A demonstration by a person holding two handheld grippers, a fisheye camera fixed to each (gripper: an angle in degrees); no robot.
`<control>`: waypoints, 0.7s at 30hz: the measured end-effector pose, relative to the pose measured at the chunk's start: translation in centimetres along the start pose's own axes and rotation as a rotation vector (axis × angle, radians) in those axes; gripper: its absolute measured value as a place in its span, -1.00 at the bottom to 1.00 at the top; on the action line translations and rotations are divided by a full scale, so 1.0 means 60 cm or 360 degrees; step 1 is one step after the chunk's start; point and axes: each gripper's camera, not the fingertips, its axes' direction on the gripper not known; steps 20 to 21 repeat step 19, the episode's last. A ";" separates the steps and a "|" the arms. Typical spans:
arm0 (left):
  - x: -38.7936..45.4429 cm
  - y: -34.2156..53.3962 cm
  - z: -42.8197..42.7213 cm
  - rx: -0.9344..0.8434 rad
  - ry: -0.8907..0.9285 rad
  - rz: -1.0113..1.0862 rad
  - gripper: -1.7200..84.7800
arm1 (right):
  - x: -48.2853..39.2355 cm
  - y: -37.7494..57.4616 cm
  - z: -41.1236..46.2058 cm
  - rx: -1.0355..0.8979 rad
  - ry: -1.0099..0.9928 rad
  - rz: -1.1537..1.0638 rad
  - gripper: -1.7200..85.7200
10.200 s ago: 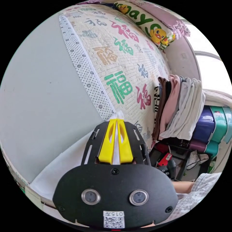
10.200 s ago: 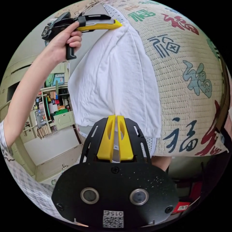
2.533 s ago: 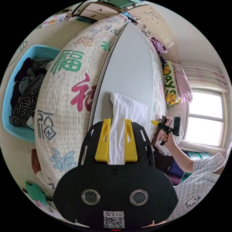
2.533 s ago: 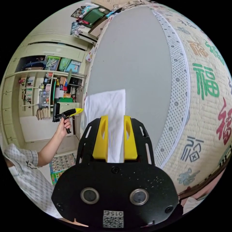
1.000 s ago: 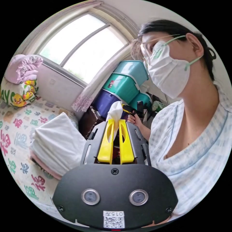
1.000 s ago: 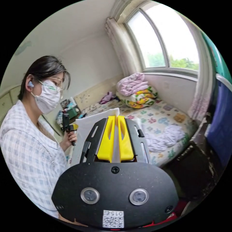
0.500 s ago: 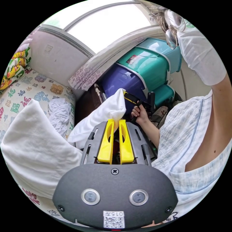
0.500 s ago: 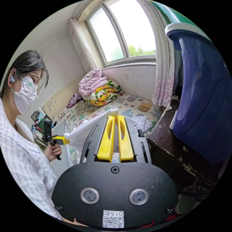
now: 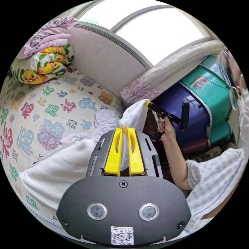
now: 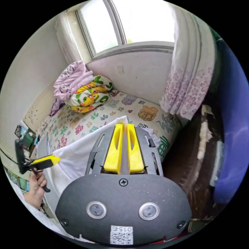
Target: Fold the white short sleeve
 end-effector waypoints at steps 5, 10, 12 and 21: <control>-0.034 -0.008 -0.030 0.0183 0.0091 -0.0146 -0.83 | -0.022 0.000 0.194 -0.0222 0.0002 -0.0106 -0.80; -0.071 0.035 -0.081 0.0145 0.0083 -0.0216 -0.85 | -0.047 0.109 0.212 -0.0258 -0.0417 -0.0381 -0.82; -0.085 0.071 -0.118 0.0127 -0.0054 -0.0258 -0.84 | -0.053 0.159 0.219 -0.0328 -0.0641 -0.0425 -0.82; -0.112 0.170 -0.149 -0.0181 -0.0310 -0.0452 -0.79 | -0.075 0.317 0.263 -0.0588 -0.1065 -0.0383 -0.78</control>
